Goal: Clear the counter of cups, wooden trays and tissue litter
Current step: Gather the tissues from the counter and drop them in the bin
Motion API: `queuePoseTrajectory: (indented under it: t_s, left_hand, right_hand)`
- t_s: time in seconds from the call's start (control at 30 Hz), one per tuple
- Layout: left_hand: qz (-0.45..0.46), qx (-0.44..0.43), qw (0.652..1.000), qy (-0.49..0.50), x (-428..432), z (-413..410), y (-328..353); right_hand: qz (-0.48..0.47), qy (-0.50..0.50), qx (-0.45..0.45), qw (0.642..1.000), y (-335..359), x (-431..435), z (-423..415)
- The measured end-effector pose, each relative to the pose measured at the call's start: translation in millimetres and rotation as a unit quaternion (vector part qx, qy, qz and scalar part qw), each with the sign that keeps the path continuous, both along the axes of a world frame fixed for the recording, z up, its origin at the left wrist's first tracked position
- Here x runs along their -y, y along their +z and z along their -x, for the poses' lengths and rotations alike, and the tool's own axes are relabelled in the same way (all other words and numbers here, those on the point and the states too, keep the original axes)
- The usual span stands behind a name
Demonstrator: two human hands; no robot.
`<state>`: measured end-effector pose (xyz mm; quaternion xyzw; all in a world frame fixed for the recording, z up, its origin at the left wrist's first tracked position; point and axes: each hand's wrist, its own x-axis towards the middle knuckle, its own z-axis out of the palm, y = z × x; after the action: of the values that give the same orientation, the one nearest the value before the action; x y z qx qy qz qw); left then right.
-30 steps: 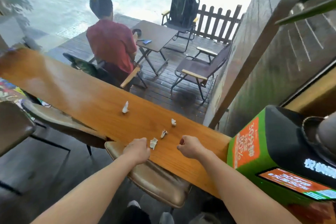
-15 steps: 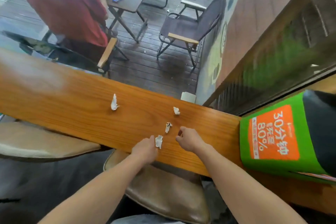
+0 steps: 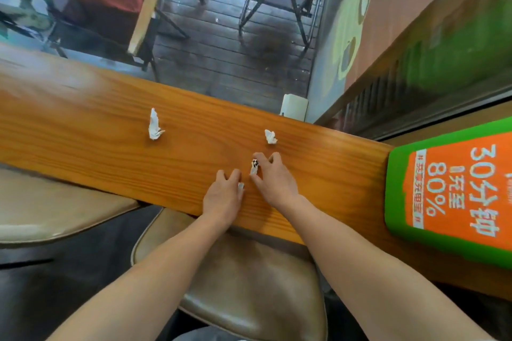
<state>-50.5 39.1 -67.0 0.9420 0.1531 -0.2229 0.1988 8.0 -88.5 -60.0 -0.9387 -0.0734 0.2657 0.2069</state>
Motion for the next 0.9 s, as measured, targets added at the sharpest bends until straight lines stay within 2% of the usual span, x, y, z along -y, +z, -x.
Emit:
queuePoseTrajectory:
  t_s: [0.27,0.53,0.7,0.9]
  left_hand:
    - [0.059,-0.014,0.998,-0.009,-15.0,-0.3,3.4]
    - [0.109,-0.066,0.989,0.072,-32.7,-7.4,29.7]
    - [0.095,-0.045,0.990,0.092,-63.0,-23.9,51.1]
    - [0.005,-0.020,0.998,0.064,-113.6,-57.3,60.0]
  right_hand:
    - [-0.021,0.015,0.024,0.999,-2.6,-1.9,6.8]
    - [-0.019,-0.034,-0.080,0.996,24.7,8.3,-11.1]
    - [0.004,-0.044,-0.056,0.997,48.4,2.6,-31.4]
    - [0.012,-0.044,-0.019,0.999,52.3,-18.9,-52.8]
